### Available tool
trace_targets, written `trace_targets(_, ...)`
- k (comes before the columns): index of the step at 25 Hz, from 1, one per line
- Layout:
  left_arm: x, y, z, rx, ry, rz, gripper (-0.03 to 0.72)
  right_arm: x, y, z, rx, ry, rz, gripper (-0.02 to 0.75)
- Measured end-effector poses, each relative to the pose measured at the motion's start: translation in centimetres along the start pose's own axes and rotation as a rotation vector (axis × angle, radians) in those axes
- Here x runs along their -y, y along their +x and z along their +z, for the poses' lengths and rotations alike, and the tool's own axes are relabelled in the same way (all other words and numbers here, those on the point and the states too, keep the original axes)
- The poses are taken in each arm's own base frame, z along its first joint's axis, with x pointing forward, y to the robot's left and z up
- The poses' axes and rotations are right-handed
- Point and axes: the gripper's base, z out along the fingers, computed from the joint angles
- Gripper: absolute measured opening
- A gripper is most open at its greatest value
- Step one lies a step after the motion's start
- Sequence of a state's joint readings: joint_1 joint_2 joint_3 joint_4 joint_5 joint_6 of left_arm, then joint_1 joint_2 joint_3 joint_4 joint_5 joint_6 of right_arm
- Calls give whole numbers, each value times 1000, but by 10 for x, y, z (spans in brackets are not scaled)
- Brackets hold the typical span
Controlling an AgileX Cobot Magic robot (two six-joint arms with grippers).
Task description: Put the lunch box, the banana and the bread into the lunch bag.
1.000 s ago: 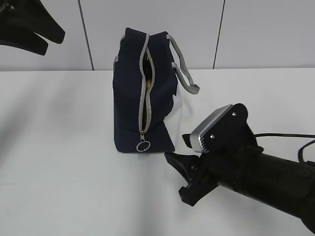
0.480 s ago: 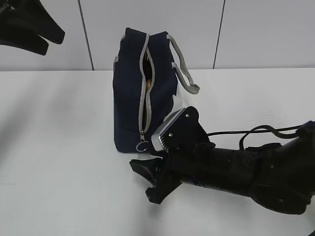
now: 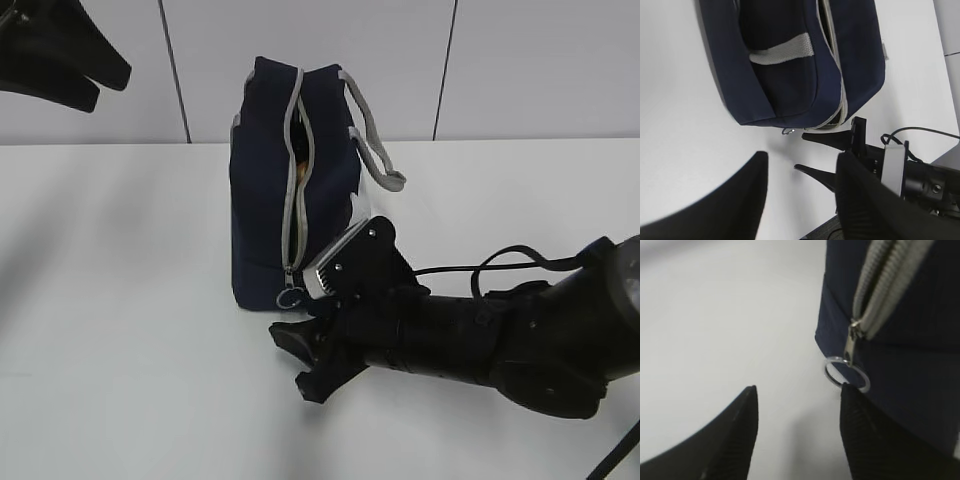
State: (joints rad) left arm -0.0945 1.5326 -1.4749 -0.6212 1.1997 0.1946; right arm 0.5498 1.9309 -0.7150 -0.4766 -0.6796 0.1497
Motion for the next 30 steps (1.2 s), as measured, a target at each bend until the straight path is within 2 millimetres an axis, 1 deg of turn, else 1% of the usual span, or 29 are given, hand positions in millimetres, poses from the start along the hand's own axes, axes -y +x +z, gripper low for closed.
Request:
trace_targets(5, 0, 0, 0, 0, -1, 0, 321, 16, 5, -5, -19, 30, 10, 390)
trace_targets(9, 0, 0, 0, 0, -1, 0, 319, 28, 9, -10, -20, 9, 3, 390)
trace_targets(14, 0, 0, 0, 4, -2, -1, 319, 27, 6, -10, 13, -24, -21, 390)
trace_targets(23, 0, -1, 0, 6, -3, 0, 316, 29, 14, 10, 2, -73, -19, 390)
trace_targets(28, 0, -1, 0, 7, -4, 0, 316, 32, 9, 13, 19, -71, -28, 390)
trace_targets(30, 0, -1, 0, 11, -4, 0, 316, 32, 9, 15, 19, -73, -25, 390)
